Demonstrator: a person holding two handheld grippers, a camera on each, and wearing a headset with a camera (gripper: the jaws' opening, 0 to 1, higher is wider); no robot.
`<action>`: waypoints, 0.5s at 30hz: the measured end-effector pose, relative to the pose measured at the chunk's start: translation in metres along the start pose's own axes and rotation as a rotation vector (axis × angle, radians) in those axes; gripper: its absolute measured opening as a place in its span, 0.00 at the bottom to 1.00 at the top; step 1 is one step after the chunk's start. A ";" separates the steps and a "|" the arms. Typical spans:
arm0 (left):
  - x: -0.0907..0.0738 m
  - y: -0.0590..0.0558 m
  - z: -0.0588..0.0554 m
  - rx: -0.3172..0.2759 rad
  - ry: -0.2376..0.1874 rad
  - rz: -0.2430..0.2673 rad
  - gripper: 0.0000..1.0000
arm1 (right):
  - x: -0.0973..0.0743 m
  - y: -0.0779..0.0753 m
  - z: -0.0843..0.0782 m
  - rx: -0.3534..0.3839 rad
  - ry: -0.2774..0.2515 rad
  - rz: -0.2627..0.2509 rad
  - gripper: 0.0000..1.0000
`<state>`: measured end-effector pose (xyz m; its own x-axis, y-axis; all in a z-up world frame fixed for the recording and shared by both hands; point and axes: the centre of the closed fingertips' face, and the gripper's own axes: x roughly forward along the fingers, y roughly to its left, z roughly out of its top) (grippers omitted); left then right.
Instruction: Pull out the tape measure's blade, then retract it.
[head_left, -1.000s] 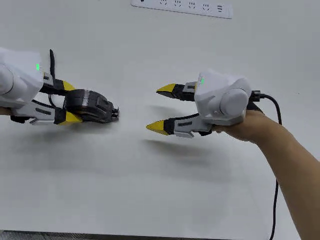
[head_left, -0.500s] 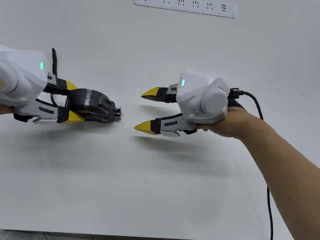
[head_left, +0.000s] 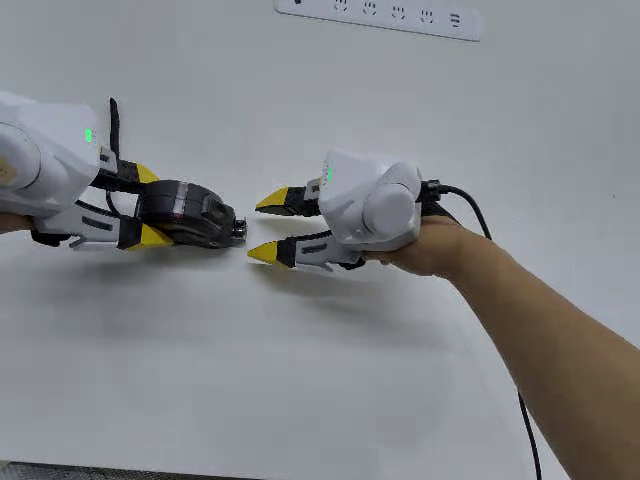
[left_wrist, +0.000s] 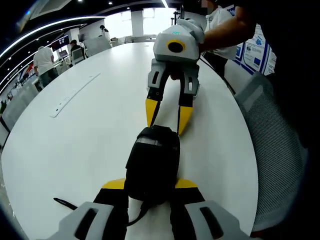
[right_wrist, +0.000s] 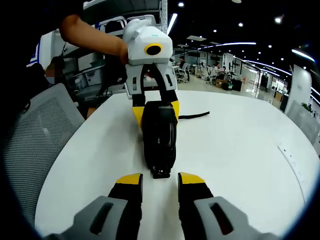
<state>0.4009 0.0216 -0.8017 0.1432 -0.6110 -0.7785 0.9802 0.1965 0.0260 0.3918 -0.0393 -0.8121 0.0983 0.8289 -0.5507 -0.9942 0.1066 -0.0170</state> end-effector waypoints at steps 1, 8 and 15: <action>0.000 0.000 0.000 -0.001 -0.002 0.000 0.28 | 0.002 -0.001 0.000 -0.001 0.001 0.000 0.27; 0.000 -0.001 0.000 -0.004 -0.002 0.000 0.28 | 0.014 -0.001 -0.001 -0.017 0.012 0.018 0.21; 0.001 -0.001 0.000 -0.002 -0.002 -0.001 0.28 | 0.018 -0.001 -0.005 -0.023 0.023 0.025 0.15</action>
<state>0.4005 0.0209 -0.8021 0.1422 -0.6131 -0.7771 0.9800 0.1976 0.0235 0.3942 -0.0274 -0.8262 0.0730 0.8182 -0.5703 -0.9970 0.0735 -0.0222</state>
